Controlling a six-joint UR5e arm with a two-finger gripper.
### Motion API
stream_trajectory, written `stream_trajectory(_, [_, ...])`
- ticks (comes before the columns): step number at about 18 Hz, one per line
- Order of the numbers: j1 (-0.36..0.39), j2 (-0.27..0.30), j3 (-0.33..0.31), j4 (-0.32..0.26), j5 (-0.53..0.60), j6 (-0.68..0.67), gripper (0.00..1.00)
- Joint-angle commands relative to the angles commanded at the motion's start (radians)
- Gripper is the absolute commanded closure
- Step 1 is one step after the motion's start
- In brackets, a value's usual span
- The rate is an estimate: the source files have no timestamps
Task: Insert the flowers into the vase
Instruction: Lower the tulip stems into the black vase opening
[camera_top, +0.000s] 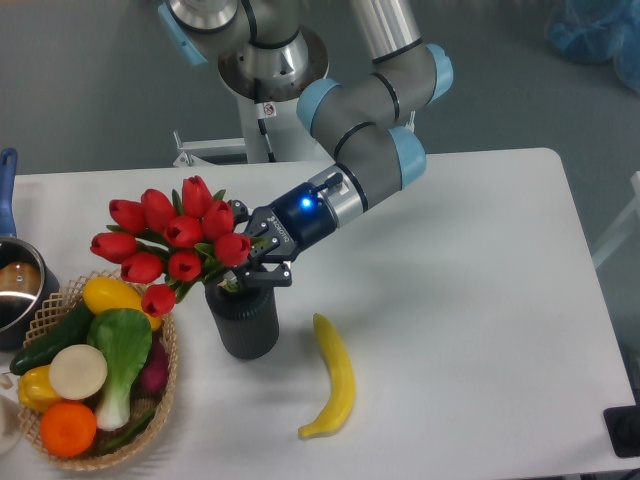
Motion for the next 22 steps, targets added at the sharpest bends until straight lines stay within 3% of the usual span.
stream_trajectory(10, [0.02,-0.031,-0.011,0.0,0.002,0.037,0.75])
stream_trajectory(22, [0.031,-0.043,-0.011,0.002,0.002,0.064,0.53])
